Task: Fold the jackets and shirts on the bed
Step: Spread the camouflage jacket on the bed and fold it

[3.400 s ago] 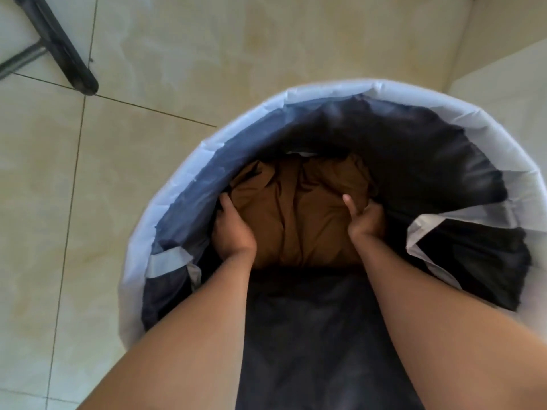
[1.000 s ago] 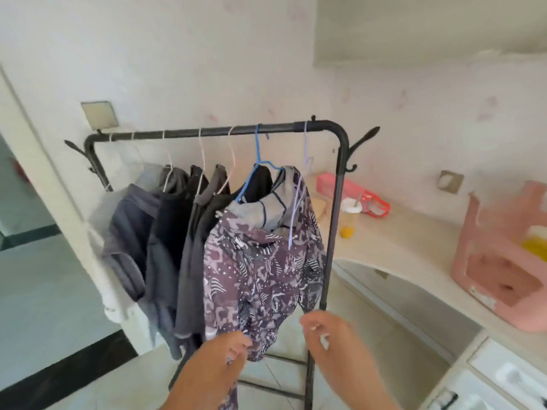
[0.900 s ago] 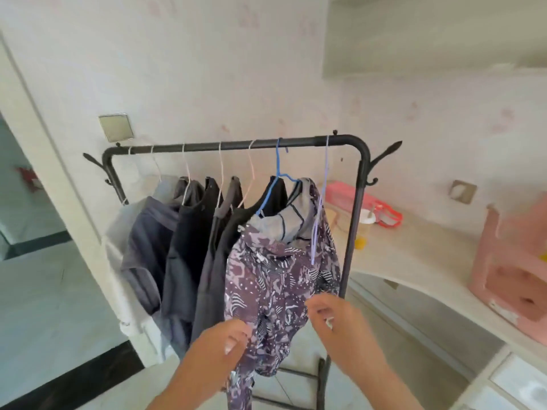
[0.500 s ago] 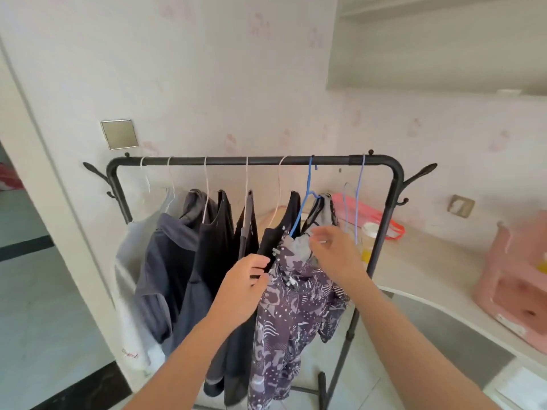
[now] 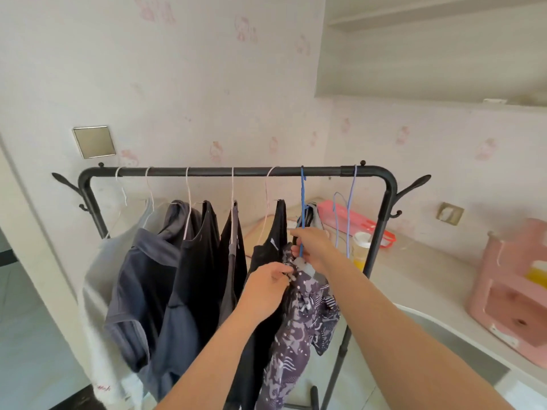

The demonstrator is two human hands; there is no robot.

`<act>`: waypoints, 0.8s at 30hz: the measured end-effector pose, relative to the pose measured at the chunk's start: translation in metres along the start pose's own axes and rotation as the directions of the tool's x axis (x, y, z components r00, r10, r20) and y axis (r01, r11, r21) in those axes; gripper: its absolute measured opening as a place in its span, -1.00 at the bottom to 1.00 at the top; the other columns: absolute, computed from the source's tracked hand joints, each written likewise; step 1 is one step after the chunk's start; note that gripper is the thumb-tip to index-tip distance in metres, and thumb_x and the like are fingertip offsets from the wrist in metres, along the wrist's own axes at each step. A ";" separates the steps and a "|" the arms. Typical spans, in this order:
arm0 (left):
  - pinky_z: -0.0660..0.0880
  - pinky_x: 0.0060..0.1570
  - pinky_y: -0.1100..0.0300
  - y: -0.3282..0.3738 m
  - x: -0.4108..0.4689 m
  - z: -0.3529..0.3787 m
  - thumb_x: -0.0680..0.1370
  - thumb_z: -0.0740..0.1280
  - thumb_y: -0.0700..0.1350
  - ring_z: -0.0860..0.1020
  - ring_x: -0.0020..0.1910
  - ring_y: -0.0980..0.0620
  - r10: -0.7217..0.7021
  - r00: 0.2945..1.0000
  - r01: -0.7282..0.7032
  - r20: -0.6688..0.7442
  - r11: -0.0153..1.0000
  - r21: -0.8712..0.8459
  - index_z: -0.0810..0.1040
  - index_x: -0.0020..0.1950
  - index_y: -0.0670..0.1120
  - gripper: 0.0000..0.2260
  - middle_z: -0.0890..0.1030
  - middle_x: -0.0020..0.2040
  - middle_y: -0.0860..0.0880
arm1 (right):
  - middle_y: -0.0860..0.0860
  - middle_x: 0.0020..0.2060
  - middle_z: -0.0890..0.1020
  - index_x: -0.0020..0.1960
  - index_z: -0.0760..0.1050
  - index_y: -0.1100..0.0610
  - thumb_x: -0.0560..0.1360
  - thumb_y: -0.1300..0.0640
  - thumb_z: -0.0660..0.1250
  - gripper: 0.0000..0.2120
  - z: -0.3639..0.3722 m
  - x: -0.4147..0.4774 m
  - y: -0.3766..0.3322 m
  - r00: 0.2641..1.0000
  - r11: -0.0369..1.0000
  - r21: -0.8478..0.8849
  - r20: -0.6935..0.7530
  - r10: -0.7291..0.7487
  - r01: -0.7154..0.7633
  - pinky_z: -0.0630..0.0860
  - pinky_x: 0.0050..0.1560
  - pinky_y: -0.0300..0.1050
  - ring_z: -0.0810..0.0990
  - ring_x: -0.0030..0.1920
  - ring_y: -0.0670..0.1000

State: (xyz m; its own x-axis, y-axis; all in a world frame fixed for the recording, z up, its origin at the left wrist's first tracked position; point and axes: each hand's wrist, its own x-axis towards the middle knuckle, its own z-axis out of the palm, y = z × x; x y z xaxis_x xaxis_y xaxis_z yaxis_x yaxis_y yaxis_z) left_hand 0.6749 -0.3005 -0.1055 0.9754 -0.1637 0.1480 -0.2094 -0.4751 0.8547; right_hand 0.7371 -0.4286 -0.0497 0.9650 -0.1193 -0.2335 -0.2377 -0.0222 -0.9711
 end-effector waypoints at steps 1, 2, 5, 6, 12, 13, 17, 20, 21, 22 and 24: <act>0.37 -0.02 0.43 0.002 0.007 0.006 0.62 0.18 -0.22 0.51 -0.04 0.18 0.013 1.000 -0.013 0.021 0.999 0.031 0.59 0.09 0.00 -0.77 0.54 -0.03 0.12 | 0.06 -0.35 0.36 0.11 0.43 0.26 0.57 0.22 0.27 -0.85 -0.008 0.006 0.001 1.000 1.000 -0.007 -0.014 -0.012 0.012 0.39 -0.40 -0.16 0.39 -0.44 -0.01; 0.36 -0.03 0.47 0.001 0.012 0.010 0.62 0.19 -0.20 0.50 0.00 0.18 0.016 1.000 -0.017 0.027 0.998 0.057 0.59 0.05 0.04 -0.78 0.55 0.00 0.12 | 0.06 -0.39 0.35 0.04 0.45 0.24 0.57 0.23 0.27 -0.91 -0.014 0.009 0.000 0.999 0.999 -0.019 -0.024 -0.026 0.026 0.35 -0.43 -0.16 0.36 -0.47 -0.01; 0.35 -0.11 0.51 -0.005 0.029 0.024 0.61 0.20 -0.22 0.52 0.02 0.12 -0.019 0.999 0.016 0.049 0.998 0.064 0.59 0.03 0.01 -0.80 0.57 0.05 0.03 | 0.05 -0.46 0.35 -0.19 0.44 0.17 0.55 0.21 0.28 -0.86 -0.025 0.027 -0.009 0.995 0.993 -0.091 -0.059 -0.081 0.076 0.27 -0.47 -0.16 0.33 -0.49 -0.01; 0.37 -0.07 0.45 -0.008 0.035 0.028 0.60 0.22 -0.22 0.53 0.03 0.09 -0.036 0.998 0.032 0.057 0.997 0.068 0.58 0.06 0.00 -0.81 0.56 0.06 0.01 | 0.05 -0.47 0.35 -0.22 0.42 0.16 0.55 0.20 0.28 -0.83 -0.025 0.035 -0.015 0.994 0.992 -0.103 -0.068 -0.087 0.080 0.25 -0.47 -0.16 0.32 -0.49 -0.02; 0.39 0.21 0.20 -0.018 0.078 0.032 0.60 0.28 -0.17 0.48 0.19 0.03 -0.101 0.993 0.100 0.063 0.995 0.019 0.49 0.23 -0.04 -0.79 0.50 0.20 0.00 | 0.01 -0.44 0.27 -0.06 0.44 0.21 0.54 0.16 0.28 -0.90 -0.014 0.069 -0.034 0.992 0.997 -0.058 -0.114 -0.058 0.052 0.15 -0.64 -0.27 0.21 -0.51 -0.07; 0.39 0.19 0.20 -0.018 0.085 0.030 0.60 0.28 -0.17 0.47 0.21 0.02 -0.109 0.991 0.110 0.072 0.994 -0.010 0.47 0.27 -0.05 -0.77 0.49 0.22 0.01 | 0.00 -0.44 0.26 -0.04 0.43 0.20 0.54 0.14 0.27 -0.89 -0.013 0.073 -0.033 0.989 0.997 -0.064 -0.137 -0.054 0.046 0.13 -0.65 -0.29 0.19 -0.52 -0.07; 0.34 0.02 0.33 -0.020 0.107 0.020 0.61 0.26 -0.19 0.49 0.15 0.08 -0.062 0.997 0.066 0.042 0.991 -0.116 0.47 0.24 -0.01 -0.78 0.51 0.16 0.06 | -0.01 -0.44 0.30 0.05 0.42 0.16 0.53 0.02 0.27 -0.79 -0.012 0.079 -0.040 0.974 0.992 -0.130 -0.225 -0.036 0.007 0.12 -0.69 -0.35 0.24 -0.53 -0.07; 0.35 -0.11 0.46 -0.023 0.118 0.014 0.58 0.27 -0.25 0.51 0.08 0.12 0.004 0.997 -0.019 -0.076 0.981 -0.192 0.51 0.13 -0.01 -0.81 0.56 0.05 0.09 | -0.04 -0.41 0.30 0.25 0.45 0.23 0.54 0.01 0.26 -0.62 -0.019 0.082 -0.051 0.957 0.999 -0.042 -0.289 -0.022 0.011 0.14 -0.69 -0.33 0.25 -0.50 -0.09; 0.35 -0.13 0.48 -0.023 0.121 0.013 0.58 0.27 -0.26 0.52 0.06 0.12 0.008 0.994 -0.030 -0.105 0.977 -0.209 0.51 0.12 -0.01 -0.81 0.56 0.03 0.09 | -0.04 -0.43 0.28 0.27 0.45 0.27 0.54 0.01 0.27 -0.58 -0.023 0.081 -0.055 0.951 1.000 -0.013 -0.309 -0.025 0.022 0.14 -0.67 -0.30 0.23 -0.52 -0.10; 0.35 -0.14 0.48 -0.023 0.124 0.012 0.58 0.27 -0.26 0.52 0.06 0.13 0.009 0.993 -0.036 -0.117 0.973 -0.227 0.51 0.13 -0.01 -0.80 0.56 0.03 0.10 | -0.04 -0.45 0.25 0.28 0.46 0.27 0.54 0.00 0.27 -0.57 -0.026 0.079 -0.059 0.943 0.999 0.010 -0.330 -0.030 0.035 0.13 -0.66 -0.28 0.20 -0.56 -0.10; 0.35 -0.14 0.46 -0.023 0.130 0.012 0.59 0.26 -0.24 0.52 0.07 0.12 0.016 0.994 -0.043 -0.111 0.968 -0.247 0.50 0.19 -0.03 -0.79 0.55 0.06 0.09 | -0.04 -0.47 0.24 0.26 0.46 0.25 0.56 -0.02 0.27 -0.60 -0.032 0.068 -0.063 0.938 0.998 0.036 -0.345 -0.030 0.045 0.12 -0.66 -0.27 0.16 -0.63 -0.13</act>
State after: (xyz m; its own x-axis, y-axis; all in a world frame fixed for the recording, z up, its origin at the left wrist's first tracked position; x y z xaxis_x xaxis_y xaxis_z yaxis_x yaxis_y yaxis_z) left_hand 0.8059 -0.3219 -0.1117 0.9736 -0.0742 0.2159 -0.2275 -0.2391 0.9439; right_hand 0.8145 -0.4667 -0.0026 0.8740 -0.4541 -0.1728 -0.1901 0.0077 -0.9817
